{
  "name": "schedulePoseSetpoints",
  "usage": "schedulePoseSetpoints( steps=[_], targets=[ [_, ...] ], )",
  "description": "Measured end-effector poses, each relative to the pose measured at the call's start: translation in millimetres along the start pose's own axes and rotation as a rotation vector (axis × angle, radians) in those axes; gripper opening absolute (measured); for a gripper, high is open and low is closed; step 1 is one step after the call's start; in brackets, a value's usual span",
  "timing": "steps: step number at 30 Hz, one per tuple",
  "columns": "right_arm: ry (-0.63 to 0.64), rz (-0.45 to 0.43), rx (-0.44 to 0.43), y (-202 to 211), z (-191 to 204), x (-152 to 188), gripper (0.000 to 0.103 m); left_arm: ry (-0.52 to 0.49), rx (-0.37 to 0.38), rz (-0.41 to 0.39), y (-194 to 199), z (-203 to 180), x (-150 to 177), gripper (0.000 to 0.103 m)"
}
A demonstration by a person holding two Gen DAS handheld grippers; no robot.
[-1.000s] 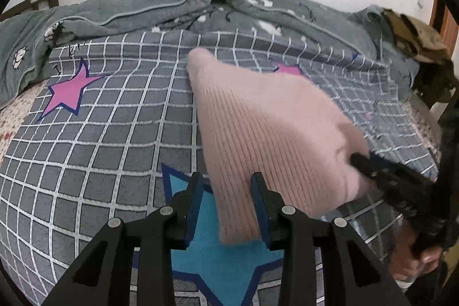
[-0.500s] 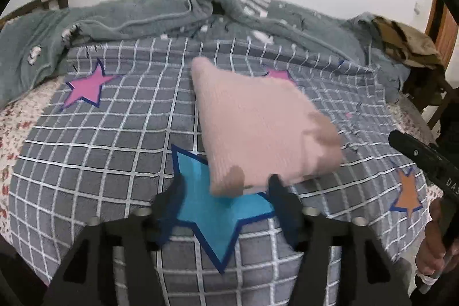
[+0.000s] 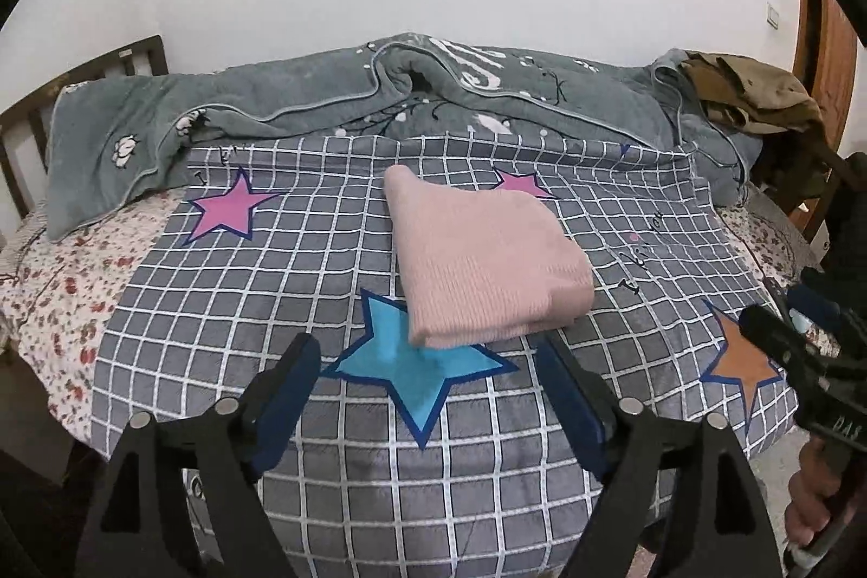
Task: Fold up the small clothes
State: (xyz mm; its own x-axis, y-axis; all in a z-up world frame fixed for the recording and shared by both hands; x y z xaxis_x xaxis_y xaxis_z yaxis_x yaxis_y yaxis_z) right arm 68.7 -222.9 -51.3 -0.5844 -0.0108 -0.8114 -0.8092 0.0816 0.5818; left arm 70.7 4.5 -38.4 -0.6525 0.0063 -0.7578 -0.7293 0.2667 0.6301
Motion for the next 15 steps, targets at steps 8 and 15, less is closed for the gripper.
schedulePoseSetpoints(
  steps=[8,15],
  targets=[
    [-0.001,-0.008,0.021,28,-4,18,0.101,-0.001,-0.009,-0.026,24,-5,12,0.085],
    [0.005,-0.032,0.037,44,-2,17,0.101,-0.002,-0.019,-0.042,36,-6,15,0.085]
  ],
)
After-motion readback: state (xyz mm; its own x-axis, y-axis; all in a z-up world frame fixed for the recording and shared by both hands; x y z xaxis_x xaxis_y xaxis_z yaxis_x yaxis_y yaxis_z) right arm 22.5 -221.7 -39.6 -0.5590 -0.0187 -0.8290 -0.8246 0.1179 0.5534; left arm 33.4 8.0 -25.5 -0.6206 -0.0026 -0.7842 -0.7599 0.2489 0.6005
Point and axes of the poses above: each gripper's, at about its wrist camera, not at the fingertips, and y roughly against the way its jaws point, z to its left, x to its underside, the point moved 7 cm from there along -y, roughly the way its jaws point, and after that the axes turned 13 degrees about x, right-handed, at the moved point
